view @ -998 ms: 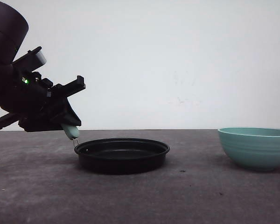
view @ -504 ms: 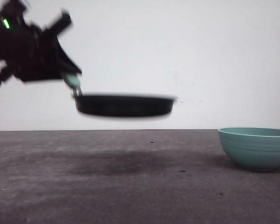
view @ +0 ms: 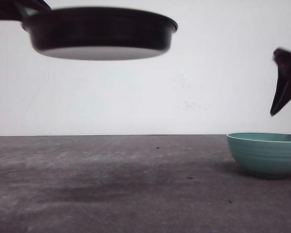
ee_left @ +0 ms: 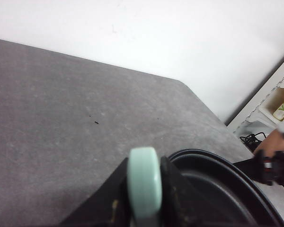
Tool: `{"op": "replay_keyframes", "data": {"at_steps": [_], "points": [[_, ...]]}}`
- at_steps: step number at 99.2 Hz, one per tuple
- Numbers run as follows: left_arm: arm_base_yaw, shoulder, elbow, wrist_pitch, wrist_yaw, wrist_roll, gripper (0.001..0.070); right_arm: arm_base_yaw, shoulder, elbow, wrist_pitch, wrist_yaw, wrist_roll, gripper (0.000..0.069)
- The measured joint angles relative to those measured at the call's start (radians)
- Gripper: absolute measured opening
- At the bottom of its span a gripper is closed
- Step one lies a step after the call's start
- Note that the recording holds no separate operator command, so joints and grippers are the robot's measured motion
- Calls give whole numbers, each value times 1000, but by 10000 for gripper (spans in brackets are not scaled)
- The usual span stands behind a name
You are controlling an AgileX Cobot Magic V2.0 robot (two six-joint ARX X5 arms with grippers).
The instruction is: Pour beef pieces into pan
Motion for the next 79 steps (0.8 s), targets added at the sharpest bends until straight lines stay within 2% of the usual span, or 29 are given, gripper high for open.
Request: {"op": "replay_keyframes", "data": {"at_steps": [17, 34, 48, 67, 79], "points": [[0, -82, 0, -49, 0, 0, 53, 0, 103, 0, 63, 0, 0, 475], [0, -137, 0, -93, 2, 0, 53, 0, 175, 0, 105, 1, 0, 380], [0, -159, 0, -126, 2, 0, 53, 0, 219, 0, 126, 2, 0, 337], [0, -164, 0, -130, 2, 0, 53, 0, 231, 0, 157, 20, 0, 113], [0, -164, 0, -131, 2, 0, 53, 0, 231, 0, 159, 31, 0, 39]]}}
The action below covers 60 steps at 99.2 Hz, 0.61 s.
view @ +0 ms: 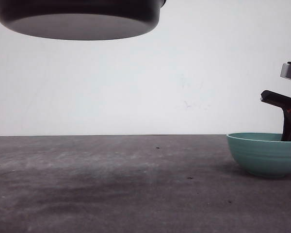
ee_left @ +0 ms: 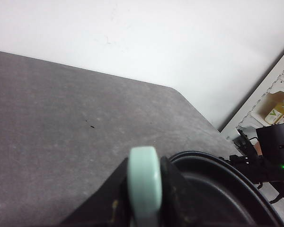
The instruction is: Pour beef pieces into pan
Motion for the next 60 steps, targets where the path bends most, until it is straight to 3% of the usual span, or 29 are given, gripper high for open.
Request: {"op": "replay_keyframes", "data": {"at_steps": [33, 60], "points": [[0, 15, 0, -18, 0, 0, 53, 0, -11, 6, 0, -18, 0, 24], [0, 140, 0, -48, -2, 0, 53, 85, -189, 164, -109, -23, -46, 23]]}}
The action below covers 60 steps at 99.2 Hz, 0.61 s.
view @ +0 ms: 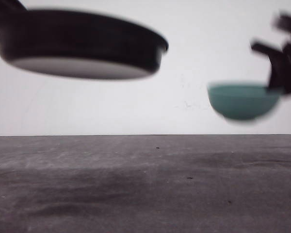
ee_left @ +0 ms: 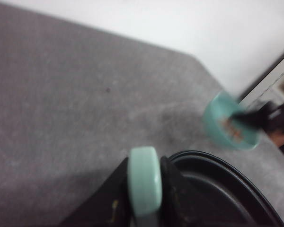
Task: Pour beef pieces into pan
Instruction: 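Lift the bowl with the right gripper and tip the beef into the held pan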
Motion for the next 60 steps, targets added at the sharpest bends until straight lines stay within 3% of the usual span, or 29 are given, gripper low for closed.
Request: {"op": "replay_keyframes", "data": {"at_steps": [20, 29, 60], "points": [[0, 81, 0, 26, 3, -7, 53, 170, -85, 164, -43, 23, -99, 22], [0, 113, 14, 18, 27, -16, 53, 277, -95, 220, -42, 68, -166, 22], [-1, 163, 172, -13, 114, -53, 53, 668, -90, 256, 38, 440, -534, 22]]}}
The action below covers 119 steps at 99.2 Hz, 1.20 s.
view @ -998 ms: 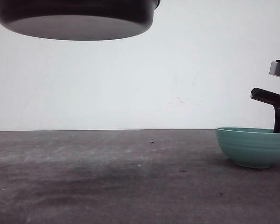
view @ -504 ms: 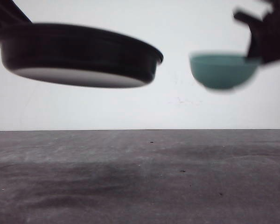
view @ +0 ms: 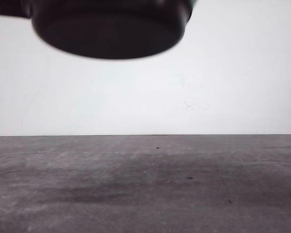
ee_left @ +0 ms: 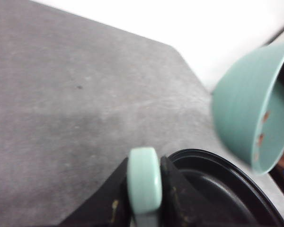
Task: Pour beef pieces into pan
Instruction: 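Lift the bowl with the right gripper and tip the beef into the held pan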
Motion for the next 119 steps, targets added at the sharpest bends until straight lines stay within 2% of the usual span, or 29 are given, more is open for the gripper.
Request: {"op": "replay_keyframes", "data": {"at_steps": [21, 31, 44, 51, 69, 83, 99, 109, 119], "points": [[0, 19, 66, -71, 20, -3, 53, 224, 0, 0, 167, 248, -362, 22], [0, 19, 85, -85, 26, -4, 53, 306, 0, 0, 240, 333, -563, 22], [0, 19, 92, -96, 34, -8, 53, 383, 0, 0, 350, 406, -837, 21], [0, 19, 92, -100, 37, -19, 53, 410, 0, 0, 403, 413, -972, 21], [0, 20, 116, -116, 49, -24, 53, 437, -1, 0, 478, 417, -1207, 21], [0, 19, 126, -119, 49, -24, 53, 440, -1, 0, 476, 415, -1279, 21], [0, 20, 126, -124, 49, -24, 53, 441, -1, 0, 476, 413, -1284, 21], [0, 20, 126, -123, 49, -23, 53, 441, -1, 0, 476, 437, -1218, 21], [0, 20, 126, -119, 49, -22, 53, 429, -1, 0, 476, 507, -1071, 21]]}}
